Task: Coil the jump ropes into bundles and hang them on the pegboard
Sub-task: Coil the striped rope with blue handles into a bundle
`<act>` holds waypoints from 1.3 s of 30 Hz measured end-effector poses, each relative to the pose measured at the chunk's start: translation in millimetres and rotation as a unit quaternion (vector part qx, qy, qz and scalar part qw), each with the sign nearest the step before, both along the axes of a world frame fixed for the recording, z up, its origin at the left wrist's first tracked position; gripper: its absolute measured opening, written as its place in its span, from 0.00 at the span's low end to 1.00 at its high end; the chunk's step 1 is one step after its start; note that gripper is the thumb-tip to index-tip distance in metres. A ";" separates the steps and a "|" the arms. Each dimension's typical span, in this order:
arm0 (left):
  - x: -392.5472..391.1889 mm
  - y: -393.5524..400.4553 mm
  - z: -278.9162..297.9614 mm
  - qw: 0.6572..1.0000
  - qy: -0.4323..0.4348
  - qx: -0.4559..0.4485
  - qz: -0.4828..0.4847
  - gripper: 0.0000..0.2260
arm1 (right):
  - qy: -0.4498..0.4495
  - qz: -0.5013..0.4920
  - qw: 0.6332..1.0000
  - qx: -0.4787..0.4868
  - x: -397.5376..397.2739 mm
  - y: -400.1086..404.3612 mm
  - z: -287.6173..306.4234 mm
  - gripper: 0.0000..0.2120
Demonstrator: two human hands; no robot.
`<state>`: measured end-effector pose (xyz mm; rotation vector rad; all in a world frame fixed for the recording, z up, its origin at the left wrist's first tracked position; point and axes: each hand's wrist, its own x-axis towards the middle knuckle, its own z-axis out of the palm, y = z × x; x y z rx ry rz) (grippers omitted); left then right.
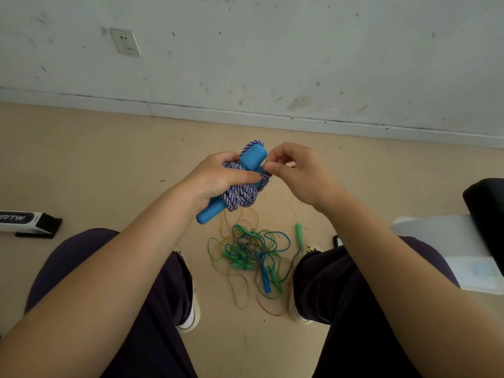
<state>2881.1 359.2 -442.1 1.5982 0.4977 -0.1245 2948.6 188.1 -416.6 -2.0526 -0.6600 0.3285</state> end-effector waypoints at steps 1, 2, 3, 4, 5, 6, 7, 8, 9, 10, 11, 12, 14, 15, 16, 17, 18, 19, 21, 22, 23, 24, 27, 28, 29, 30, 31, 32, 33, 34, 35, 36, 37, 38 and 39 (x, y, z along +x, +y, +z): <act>1.0 -0.2 0.1 1.000 0.009 -0.012 -0.001 0.19 | -0.011 -0.010 1.000 0.014 -0.1 -0.3 0.2 0.02; 1.5 -0.8 0.2 1.000 0.015 -0.023 -0.003 0.19 | -0.019 -0.018 0.999 0.022 0.4 -1.1 0.6 0.02; 1.8 -2.1 0.7 0.999 0.017 -0.030 -0.005 0.18 | -0.025 -0.023 0.999 0.026 1.0 -1.6 1.1 0.02; 2.0 -3.1 1.6 0.999 0.013 -0.036 -0.008 0.18 | -0.026 -0.028 0.999 0.031 2.5 -2.2 1.8 0.03; 1.8 -4.6 2.5 0.999 0.005 -0.047 -0.014 0.18 | -0.020 -0.033 0.998 0.040 4.7 -2.9 2.3 0.03; 1.3 -5.0 3.4 0.998 -0.005 -0.064 -0.020 0.19 | -0.009 -0.037 0.998 0.049 7.2 -3.3 3.0 0.02; 0.8 -5.1 4.1 0.996 -0.014 -0.081 -0.028 0.20 | 0.003 -0.036 0.998 0.053 9.4 -3.0 3.8 0.02; -0.3 -4.8 4.3 0.994 -0.021 -0.099 -0.036 0.20 | 0.014 -0.030 0.998 0.050 10.7 -2.5 4.2 0.04; -1.2 -4.6 4.2 0.992 -0.024 -0.119 -0.043 0.21 | 0.026 -0.019 0.999 0.043 10.9 -1.8 4.0 0.07; -2.0 -4.3 3.8 0.989 -0.026 -0.138 -0.048 0.21 | 0.044 -0.003 0.998 0.040 10.0 -1.3 3.5 0.08; -3.0 -4.2 3.2 0.986 -0.029 -0.153 -0.052 0.21 | 0.071 0.017 0.996 0.047 8.2 -1.0 3.0 0.08; -3.9 -4.4 2.4 0.985 -0.032 -0.159 -0.054 0.22 | 0.103 0.035 0.992 0.061 6.6 -0.9 2.3 0.07; -4.6 -6.0 1.6 0.986 -0.031 -0.154 -0.054 0.21 | 0.142 0.045 0.985 0.090 7.0 -2.7 0.3 0.07; -4.9 -6.6 1.9 0.986 -0.026 -0.152 -0.058 0.20 | 0.140 0.035 0.985 0.098 9.3 -4.2 -0.4 0.07; -5.1 -6.3 2.4 0.986 -0.020 -0.152 -0.069 0.19 | 0.132 0.019 0.985 0.106 12.6 -5.6 -0.8 0.07; -5.1 -5.4 3.0 0.985 -0.016 -0.148 -0.089 0.18 | 0.124 -0.002 0.986 0.113 16.3 -6.8 -1.4 0.08; -5.2 -4.2 3.9 0.985 -0.009 -0.128 -0.118 0.18 | 0.118 -0.025 0.985 0.120 19.9 -8.0 -2.3 0.08; -5.7 -3.7 4.9 0.985 0.003 -0.095 -0.146 0.18 | 0.114 -0.049 0.984 0.127 23.5 -8.8 -3.5 0.09; -7.1 -5.6 4.7 0.984 0.033 -0.032 -0.174 0.19 | 0.106 -0.094 0.981 0.135 30.0 -10.5 -7.0 0.10; -7.3 -7.7 3.3 0.985 0.039 -0.009 -0.170 0.19 | 0.104 -0.110 0.979 0.135 32.4 -11.6 -8.9 0.11; -6.8 -9.7 0.9 0.987 0.036 0.018 -0.158 0.19 | 0.105 -0.118 0.978 0.136 33.6 -12.3 -10.8 0.11; -5.7 -10.9 -1.9 0.988 0.028 0.053 -0.144 0.19 | 0.104 -0.120 0.978 0.136 33.8 -12.6 -12.2 0.12; -2.7 -10.2 -5.5 0.982 0.013 0.159 -0.101 0.23 | 0.090 -0.124 0.980 0.125 31.5 -10.2 -15.7 0.14; -2.2 -8.9 -5.3 0.979 0.010 0.186 -0.088 0.25 | 0.088 -0.129 0.980 0.123 30.6 -9.3 -15.9 0.14; -1.7 -7.9 -5.1 0.974 0.007 0.212 -0.079 0.27 | 0.087 -0.133 0.980 0.122 30.4 -8.2 -16.3 0.14; -1.7 -7.5 -4.9 0.968 0.005 0.241 -0.076 0.30 | 0.084 -0.137 0.980 0.120 30.5 -7.5 -17.3 0.14; -2.3 -7.5 -4.9 0.959 0.004 0.272 -0.076 0.32 | 0.080 -0.141 0.980 0.116 30.3 -6.6 -18.2 0.14; -3.0 -7.2 -5.4 0.950 0.004 0.302 -0.075 0.35 | 0.077 -0.146 0.980 0.110 30.1 -5.7 -19.3 0.14; -3.7 -6.6 -6.3 0.942 0.006 0.328 -0.072 0.38 | 0.081 -0.149 0.980 0.107 29.6 -4.1 -20.6 0.13; -4.2 -5.4 -6.9 0.935 0.008 0.349 -0.068 0.40 | 0.090 -0.149 0.979 0.109 29.0 -2.7 -21.7 0.11; -4.5 -4.3 -7.4 0.928 0.011 0.367 -0.065 0.41 | 0.103 -0.145 0.978 0.109 28.2 -1.2 -22.8 0.09; -4.9 -3.4 -7.6 0.921 0.014 0.383 -0.062 0.41 | 0.112 -0.139 0.979 0.103 27.9 -0.3 -24.0 0.09; -4.9 -2.8 -7.6 0.915 0.013 0.400 -0.059 0.41 | 0.113 -0.130 0.981 0.091 27.7 0.4 -25.1 0.11; -5.1 -2.2 -7.6 0.908 0.007 0.414 -0.054 0.40 | 0.112 -0.121 0.983 0.082 27.5 0.4 -25.8 0.13; -5.2 -1.7 -7.9 0.903 -0.005 0.427 -0.046 0.40 | 0.112 -0.117 0.983 0.083 27.3 0.7 -26.1 0.14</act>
